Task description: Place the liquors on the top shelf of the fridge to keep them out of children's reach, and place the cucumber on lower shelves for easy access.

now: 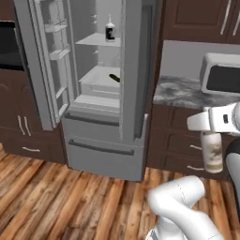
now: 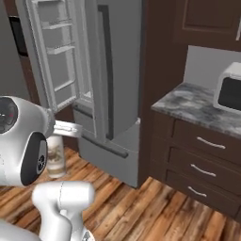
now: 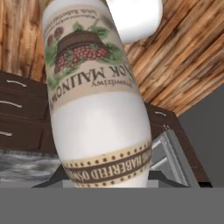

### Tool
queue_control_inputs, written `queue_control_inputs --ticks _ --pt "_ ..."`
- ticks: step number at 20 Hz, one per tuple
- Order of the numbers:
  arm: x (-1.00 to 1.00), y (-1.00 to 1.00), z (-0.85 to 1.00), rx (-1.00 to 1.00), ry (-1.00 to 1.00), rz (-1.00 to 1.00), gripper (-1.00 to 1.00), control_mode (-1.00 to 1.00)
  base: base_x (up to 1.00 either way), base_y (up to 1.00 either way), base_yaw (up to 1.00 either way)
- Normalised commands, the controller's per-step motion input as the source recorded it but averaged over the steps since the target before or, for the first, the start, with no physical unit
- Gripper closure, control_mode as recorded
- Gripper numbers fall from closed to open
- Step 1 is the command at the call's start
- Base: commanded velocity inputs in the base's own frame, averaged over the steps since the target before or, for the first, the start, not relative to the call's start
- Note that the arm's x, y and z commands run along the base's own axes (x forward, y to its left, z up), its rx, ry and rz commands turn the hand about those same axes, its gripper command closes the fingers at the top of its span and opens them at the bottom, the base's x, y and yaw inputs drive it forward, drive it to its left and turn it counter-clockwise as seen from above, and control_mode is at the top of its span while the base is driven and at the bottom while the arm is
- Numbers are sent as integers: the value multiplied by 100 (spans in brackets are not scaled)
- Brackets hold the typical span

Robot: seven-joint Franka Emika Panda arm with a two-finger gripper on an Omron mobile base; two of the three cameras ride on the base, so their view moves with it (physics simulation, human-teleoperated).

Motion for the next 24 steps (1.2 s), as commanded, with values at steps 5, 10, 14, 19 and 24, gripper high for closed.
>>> queue_control_inputs --ticks 5,10,14,19,24 --pt "0 0 0 0 0 0 100 100 8 91 0" --pt "0 0 0 0 0 0 100 100 24 100 0" --pt "0 0 0 0 0 0 100 100 36 99 -9" --pt "0 0 0 0 0 0 100 100 31 68 -27" --pt "0 0 0 0 0 0 100 100 28 38 -38"
